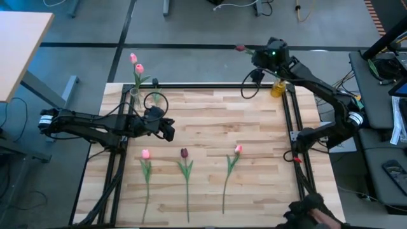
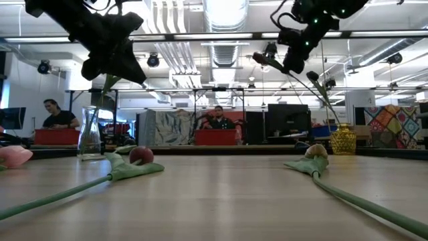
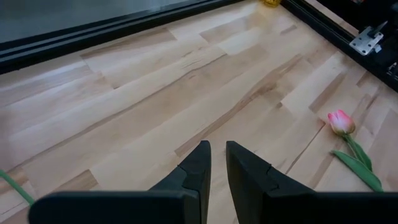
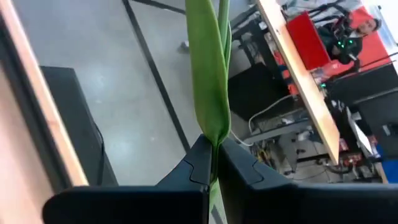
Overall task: Sort flowers into vase by color
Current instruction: Put the top red flower into the yellow vase
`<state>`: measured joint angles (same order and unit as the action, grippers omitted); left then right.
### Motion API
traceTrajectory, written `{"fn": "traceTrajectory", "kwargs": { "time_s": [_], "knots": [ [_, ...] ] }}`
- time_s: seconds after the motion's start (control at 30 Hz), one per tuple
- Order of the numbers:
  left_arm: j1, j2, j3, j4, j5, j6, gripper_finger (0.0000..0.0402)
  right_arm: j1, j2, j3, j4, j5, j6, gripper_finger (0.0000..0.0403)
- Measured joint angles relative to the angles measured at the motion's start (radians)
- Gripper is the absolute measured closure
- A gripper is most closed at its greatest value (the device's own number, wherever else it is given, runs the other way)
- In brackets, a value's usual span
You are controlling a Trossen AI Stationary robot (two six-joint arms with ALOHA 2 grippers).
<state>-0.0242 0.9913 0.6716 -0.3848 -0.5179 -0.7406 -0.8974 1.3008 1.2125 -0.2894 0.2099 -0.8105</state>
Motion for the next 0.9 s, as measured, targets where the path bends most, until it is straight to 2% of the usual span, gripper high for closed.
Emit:
{"fn": "traceTrajectory", "kwargs": {
  "time_s": [0.23,0.57,0.9],
  "knots": [
    [0.000,0.000,0.000,-0.009,-0.015,0.000,0.0366,-0.087,0.024,-0.006,0.057,-0.028,0.036,0.0394],
    [0.000,0.000,0.000,-0.014,-0.019,0.000,0.0366,-0.105,0.021,-0.064,0.171,0.000,0.054,0.0394],
    [0.000,0.000,0.000,-0.014,-0.023,0.000,0.0366,-0.105,0.010,-0.060,0.176,0.027,0.078,0.0394]
  ]
}}
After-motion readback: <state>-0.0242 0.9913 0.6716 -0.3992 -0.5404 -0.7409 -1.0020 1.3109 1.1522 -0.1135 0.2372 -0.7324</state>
